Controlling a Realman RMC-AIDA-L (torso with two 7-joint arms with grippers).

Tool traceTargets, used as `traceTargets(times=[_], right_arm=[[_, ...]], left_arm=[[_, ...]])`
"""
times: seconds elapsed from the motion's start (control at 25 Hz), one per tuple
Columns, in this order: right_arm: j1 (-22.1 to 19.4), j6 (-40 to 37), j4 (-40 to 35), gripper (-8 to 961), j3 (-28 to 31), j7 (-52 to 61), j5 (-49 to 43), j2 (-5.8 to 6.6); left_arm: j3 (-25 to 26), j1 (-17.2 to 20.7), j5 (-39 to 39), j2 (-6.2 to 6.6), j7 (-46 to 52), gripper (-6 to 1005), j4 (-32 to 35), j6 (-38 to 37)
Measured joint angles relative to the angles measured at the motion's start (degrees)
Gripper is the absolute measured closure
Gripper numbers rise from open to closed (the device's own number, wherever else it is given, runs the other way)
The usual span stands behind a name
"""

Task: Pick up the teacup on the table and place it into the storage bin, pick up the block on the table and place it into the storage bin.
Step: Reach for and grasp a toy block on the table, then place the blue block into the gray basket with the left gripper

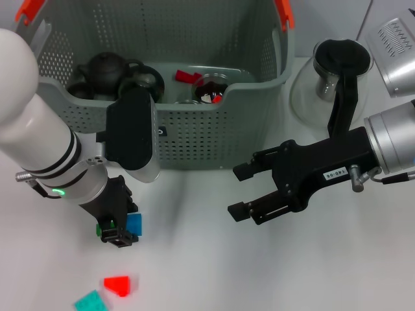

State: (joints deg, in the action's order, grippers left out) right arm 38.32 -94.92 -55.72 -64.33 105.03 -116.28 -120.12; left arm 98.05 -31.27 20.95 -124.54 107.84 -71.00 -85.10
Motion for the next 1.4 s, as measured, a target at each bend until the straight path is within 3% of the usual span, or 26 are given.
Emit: traceTargets(times=[0.6, 0.92, 1.0, 1.04, 1.08, 1.12, 1.2, 1.28, 1.4], right_arm=[[-0.2, -0.2, 0.0, 101, 0.5, -0.1, 0.2, -0.03], [-0.6, -0.4, 0.0, 100, 0.8, -0.6, 0.9, 0.13], [-0.6, -0.6, 0.0, 100, 1.3, -0.9, 1.0, 0.20], [-0.6, -0.8, 0.0, 99, 1.6, -1.1, 1.0, 0.22], [-0.7, -0.8, 0.0, 99, 1.9, -1.3, 1.0, 0.28], [-0.7, -1.1, 0.0, 99, 2.2, -1.4, 1.0, 0.29], [-0.8, -1.3, 0.0, 99, 2.5, -1.6, 1.0, 0.33], [-0.9, -2.5, 0.0, 99, 2.9, -1.9, 1.0, 0.48], [-1.0, -3.8, 0.0, 100, 3.2, -1.9, 0.8, 0.87]], left_arm=[[-1.4, -0.2, -1.2, 0.09, 0.0, 590, -0.3, -0.3], [0.5, 0.2, 3.5, 0.11, -0.2, 603, -5.5, -6.0], [3.4, -0.1, 6.7, 0.16, -0.4, 603, -7.6, -10.3], [7.3, -0.8, 10.5, 0.25, -0.4, 603, -9.5, -15.3], [7.3, -0.8, 10.5, 0.25, -0.4, 603, -9.5, -15.3], [12.3, -1.7, 14.2, 0.31, -0.4, 603, -10.9, -19.7], [17.4, -2.5, 17.4, 0.33, -0.3, 603, -12.0, -23.2], [24.4, -3.2, 21.6, 0.42, -0.1, 603, -13.0, -26.1], [30.9, -3.4, 24.8, 0.92, 0.5, 602, -13.8, -26.7]])
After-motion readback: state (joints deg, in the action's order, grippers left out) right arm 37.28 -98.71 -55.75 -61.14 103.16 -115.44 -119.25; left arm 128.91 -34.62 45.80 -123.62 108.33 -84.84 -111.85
